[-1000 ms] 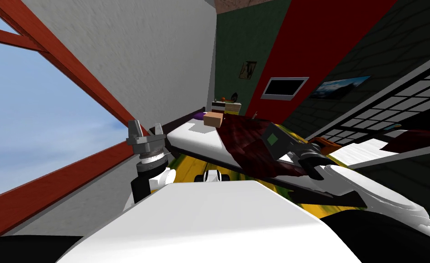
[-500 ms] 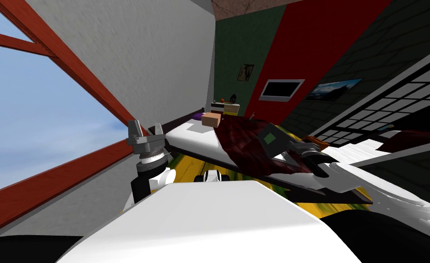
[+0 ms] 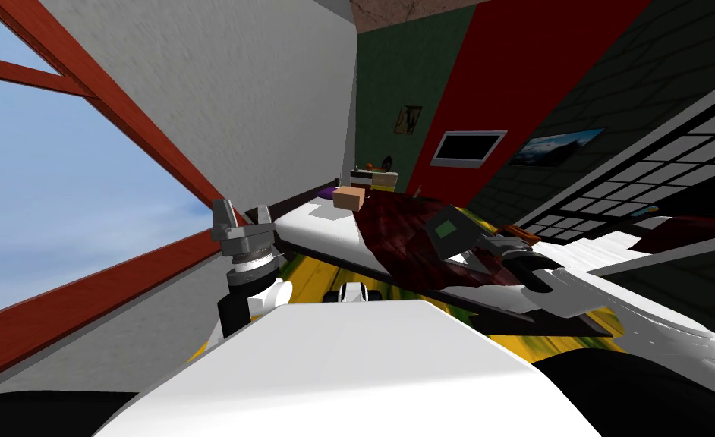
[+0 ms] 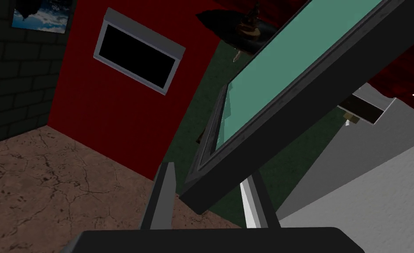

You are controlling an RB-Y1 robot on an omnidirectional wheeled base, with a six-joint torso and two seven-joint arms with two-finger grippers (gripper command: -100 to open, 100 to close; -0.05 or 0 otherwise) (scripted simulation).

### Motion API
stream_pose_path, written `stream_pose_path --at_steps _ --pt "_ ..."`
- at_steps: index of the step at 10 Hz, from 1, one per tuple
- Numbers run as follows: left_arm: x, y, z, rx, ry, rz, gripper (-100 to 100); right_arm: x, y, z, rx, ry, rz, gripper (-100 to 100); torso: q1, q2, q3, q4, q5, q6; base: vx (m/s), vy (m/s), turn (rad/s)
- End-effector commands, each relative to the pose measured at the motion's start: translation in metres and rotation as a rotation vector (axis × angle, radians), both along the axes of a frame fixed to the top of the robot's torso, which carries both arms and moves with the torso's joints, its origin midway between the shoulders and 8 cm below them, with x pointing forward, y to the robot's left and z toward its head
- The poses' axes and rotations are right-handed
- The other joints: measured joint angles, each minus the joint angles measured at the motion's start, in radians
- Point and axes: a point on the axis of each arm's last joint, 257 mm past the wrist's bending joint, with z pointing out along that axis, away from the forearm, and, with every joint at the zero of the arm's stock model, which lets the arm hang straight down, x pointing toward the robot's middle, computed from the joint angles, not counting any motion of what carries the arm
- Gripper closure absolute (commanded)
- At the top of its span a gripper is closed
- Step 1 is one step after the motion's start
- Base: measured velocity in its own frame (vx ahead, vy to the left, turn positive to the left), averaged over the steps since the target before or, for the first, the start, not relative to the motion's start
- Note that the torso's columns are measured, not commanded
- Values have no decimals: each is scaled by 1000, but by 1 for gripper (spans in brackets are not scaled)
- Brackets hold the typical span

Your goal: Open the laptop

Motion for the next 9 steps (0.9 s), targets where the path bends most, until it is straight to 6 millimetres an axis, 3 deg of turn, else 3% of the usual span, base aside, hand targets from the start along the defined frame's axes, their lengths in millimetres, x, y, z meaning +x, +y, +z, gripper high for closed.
stream_pose_path --at_steps 1,7,8,9 --pt "0 0 0 0 0 0 0 -3 -4 -18 120 -29 -16 100 -2 1 1 1 0 1 -61 -107 62" --pt "0 0 0 0 0 0 0 -7 -8 -52 354 -98 -51 100 2 -4 -3 -2 0 -3 -48 -97 47" --pt "0 0 0 0 0 0 0 -6 -9 -46 327 -94 -51 100 3 -4 -2 -2 0 -4 -37 -38 -7" --pt "0 0 0 0 0 0 0 -8 -8 -64 410 -126 -65 100 8 -4 -2 -1 3 -2 -48 -77 36"
